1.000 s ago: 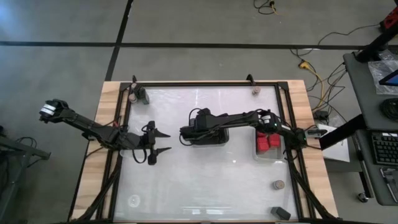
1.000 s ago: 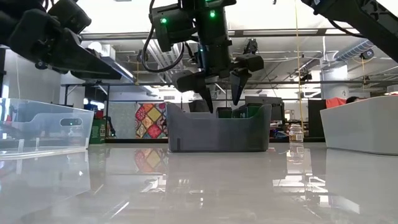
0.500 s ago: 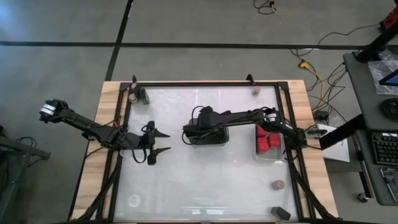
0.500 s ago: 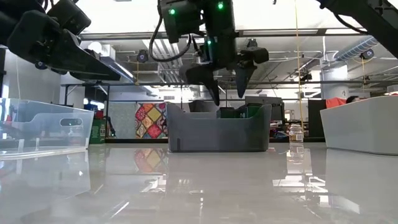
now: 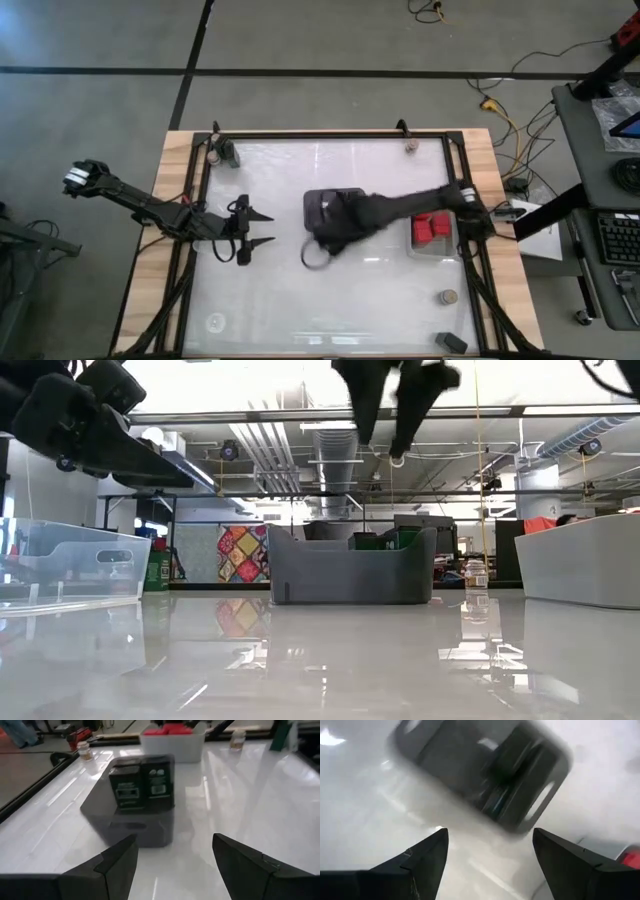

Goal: Sort spices by type
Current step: Put the green spice can into the gray bin

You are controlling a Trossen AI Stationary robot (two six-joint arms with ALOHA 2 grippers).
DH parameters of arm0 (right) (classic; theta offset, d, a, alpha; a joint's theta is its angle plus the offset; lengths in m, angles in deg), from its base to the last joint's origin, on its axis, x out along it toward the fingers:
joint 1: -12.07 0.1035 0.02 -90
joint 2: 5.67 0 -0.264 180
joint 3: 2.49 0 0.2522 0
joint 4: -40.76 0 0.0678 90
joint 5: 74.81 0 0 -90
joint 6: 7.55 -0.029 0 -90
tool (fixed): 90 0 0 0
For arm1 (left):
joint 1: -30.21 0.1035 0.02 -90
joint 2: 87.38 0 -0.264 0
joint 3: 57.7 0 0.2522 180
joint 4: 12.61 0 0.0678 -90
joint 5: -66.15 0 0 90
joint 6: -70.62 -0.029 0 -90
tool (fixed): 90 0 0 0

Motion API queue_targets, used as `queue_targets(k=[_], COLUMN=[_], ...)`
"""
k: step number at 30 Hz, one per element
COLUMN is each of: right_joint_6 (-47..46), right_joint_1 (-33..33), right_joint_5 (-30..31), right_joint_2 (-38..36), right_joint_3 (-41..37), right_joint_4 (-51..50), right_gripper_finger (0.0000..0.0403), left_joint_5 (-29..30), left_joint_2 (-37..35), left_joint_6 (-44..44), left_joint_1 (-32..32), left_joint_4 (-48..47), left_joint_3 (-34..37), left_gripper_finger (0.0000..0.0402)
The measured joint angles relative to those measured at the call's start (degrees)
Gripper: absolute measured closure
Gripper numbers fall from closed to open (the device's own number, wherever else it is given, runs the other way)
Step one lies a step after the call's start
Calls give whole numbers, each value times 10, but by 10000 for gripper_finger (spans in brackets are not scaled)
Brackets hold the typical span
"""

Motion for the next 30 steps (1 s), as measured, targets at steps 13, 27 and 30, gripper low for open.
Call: queue_targets(k=[13, 27, 30], right_joint_6=[-138, -278, -291], right_joint_1=[235, 386, 408], right_joint_5=[-160, -399, -425], right_joint_2=[-40, -41, -43], right_joint_3=[-28, -160, -188], right_joint_4=[0, 9, 42], right_gripper_finger=[91, 39, 39], left_joint_5=[-156, -194, -194], left_joint_2=[8, 102, 119], left_joint_6=[-47, -21, -13], left_joint_1=[-4, -34, -35], left_joint_4=[160, 279, 299], left_joint_3=[0, 6, 4], left_gripper_finger=[162, 162, 162])
